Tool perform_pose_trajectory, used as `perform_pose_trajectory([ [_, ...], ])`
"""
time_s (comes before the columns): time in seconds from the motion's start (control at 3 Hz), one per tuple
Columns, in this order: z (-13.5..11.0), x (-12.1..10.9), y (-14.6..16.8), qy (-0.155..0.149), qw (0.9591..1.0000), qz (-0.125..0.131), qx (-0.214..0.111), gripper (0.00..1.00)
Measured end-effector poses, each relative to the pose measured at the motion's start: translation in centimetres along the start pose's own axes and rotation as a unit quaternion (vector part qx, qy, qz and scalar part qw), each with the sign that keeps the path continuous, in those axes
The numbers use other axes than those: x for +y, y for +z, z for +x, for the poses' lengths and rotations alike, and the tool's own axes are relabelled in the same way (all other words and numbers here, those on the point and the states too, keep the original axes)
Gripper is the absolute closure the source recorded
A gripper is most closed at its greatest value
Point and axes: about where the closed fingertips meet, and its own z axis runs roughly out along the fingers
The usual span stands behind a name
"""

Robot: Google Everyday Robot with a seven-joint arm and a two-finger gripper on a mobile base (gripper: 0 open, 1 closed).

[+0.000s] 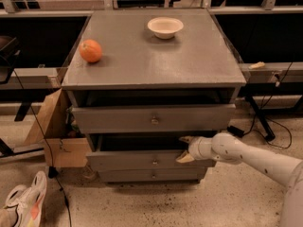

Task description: Close middle drawer

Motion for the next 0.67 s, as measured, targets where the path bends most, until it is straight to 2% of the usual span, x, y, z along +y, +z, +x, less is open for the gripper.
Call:
perform_pose_trajectory([
  [0.33, -0.01, 0.01, 0.01, 0.0, 1.0, 0.0, 0.0, 0.0],
  [0.67, 0.0, 0.0, 0.01, 0.0, 1.0, 0.0, 0.0, 0.0],
])
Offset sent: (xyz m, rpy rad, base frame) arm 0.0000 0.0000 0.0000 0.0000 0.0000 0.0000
